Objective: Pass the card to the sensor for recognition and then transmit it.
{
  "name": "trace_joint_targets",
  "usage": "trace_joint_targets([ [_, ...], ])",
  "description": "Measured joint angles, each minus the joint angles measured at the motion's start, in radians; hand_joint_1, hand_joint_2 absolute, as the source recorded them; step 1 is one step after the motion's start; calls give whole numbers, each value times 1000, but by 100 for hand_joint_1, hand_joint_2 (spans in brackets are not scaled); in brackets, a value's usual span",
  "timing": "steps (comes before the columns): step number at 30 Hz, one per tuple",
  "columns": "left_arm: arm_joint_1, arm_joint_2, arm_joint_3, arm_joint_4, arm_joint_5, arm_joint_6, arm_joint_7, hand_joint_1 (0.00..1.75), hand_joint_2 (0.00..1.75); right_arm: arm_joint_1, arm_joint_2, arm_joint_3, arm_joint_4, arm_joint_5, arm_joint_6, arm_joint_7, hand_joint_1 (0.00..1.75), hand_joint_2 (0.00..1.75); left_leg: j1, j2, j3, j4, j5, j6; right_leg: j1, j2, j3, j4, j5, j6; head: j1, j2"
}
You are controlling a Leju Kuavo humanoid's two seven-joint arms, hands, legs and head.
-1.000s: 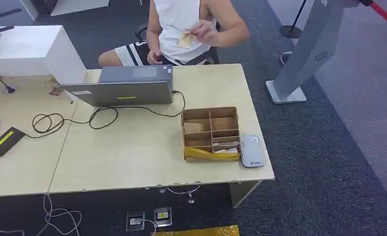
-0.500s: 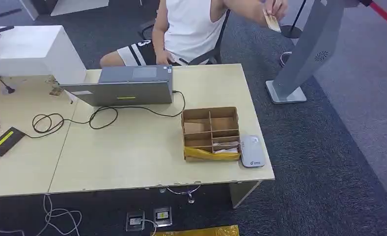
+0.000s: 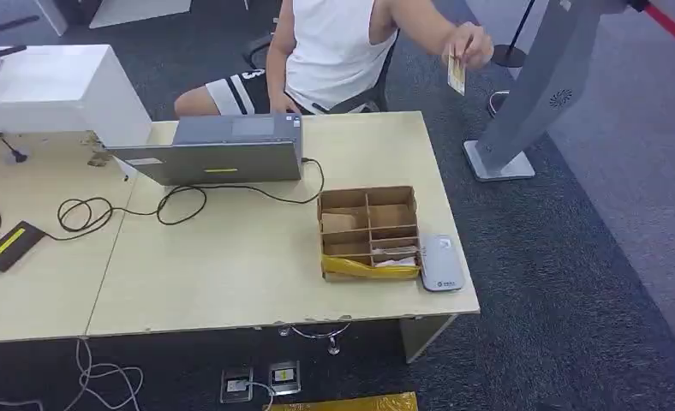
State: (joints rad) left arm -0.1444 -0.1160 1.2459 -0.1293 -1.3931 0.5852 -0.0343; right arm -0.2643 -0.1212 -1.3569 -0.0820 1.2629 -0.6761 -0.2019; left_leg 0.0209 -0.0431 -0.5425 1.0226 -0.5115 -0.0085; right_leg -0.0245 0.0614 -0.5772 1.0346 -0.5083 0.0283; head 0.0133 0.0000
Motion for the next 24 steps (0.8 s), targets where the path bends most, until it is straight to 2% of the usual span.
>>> trace_joint_targets([
  [2,0,0,4,0,-2,3,-7,0,0,-29,-29,-26,-11,-95,-17,-119,0,175,0,0,0,0,0,0,-1,0,0,0,1,1,0,0],
  [4,-1,0,13,0,-6,5,-10,0,0,-64,-56,-43,-30,-169,-21,-208,0,175,-1,0,0,0,0,0,-1,0,-1,0,1,1,-1,0],
  [6,-2,0,19,0,-13,10,-15,0,0,-101,-84,-54,-50,-215,-15,-256,0,175,-1,0,0,0,0,0,-1,0,-1,0,1,1,0,0],
  [7,-2,0,22,0,-20,14,-16,0,0,-115,-93,-55,-68,-261,15,-242,0,175,-1,0,1,0,0,0,-1,0,0,0,1,1,-1,0],
  [8,-3,0,25,0,-26,15,-16,0,0,-117,-93,-47,-104,-333,60,-185,0,175,-1,-1,2,1,0,0,0,0,0,-1,1,1,0,0],
  [9,-4,0,28,0,-30,14,-16,0,0,-102,-92,-22,-160,-437,90,-81,0,175,-1,-3,4,1,-1,2,0,-2,1,-2,0,2,0,0],
  [11,-7,0,41,0,-36,12,-16,0,0,-27,-100,81,-317,-642,68,224,0,175,-4,-13,3,1,-1,3,-4,-10,6,-2,-5,6,-1,0],
  [12,-4,0,48,0,-40,13,-19,0,0,17,-117,163,-435,-721,29,384,0,175,-8,-13,1,0,-1,4,-9,-11,4,1,-6,7,0,0],
  [13,0,0,52,0,-41,14,-21,0,0,38,-134,227,-527,-743,-2,468,0,175,-12,-7,-4,0,-1,4,-14,-4,-1,6,-5,7,-1,0],
  [14,1,0,57,0,-43,15,-23,0,0,40,-156,294,-613,-749,-21,506,0,175,-13,6,-4,-1,-3,4,-14,9,-5,7,-4,6,-3,0],
  [16,-9,0,68,0,-43,16,-27,0,0,48,-179,393,-725,-749,-23,516,0,175,-10,20,-15,-1,-10,6,-11,23,-1,5,-2,6,-3,0],
  [21,-22,-2,90,0,-54,22,-37,0,0,90,-172,629,-990,-736,-22,479,0,175,-12,11,-11,-1,-6,10,-12,10,4,5,-5,8,-5,0],
  [24,-19,-4,101,0,-60,23,-39,0,0,74,-189,734,-1122,-696,-22,521,0,175,-11,1,-12,0,-4,11,-11,2,4,4,-5,8,-3,0],
])
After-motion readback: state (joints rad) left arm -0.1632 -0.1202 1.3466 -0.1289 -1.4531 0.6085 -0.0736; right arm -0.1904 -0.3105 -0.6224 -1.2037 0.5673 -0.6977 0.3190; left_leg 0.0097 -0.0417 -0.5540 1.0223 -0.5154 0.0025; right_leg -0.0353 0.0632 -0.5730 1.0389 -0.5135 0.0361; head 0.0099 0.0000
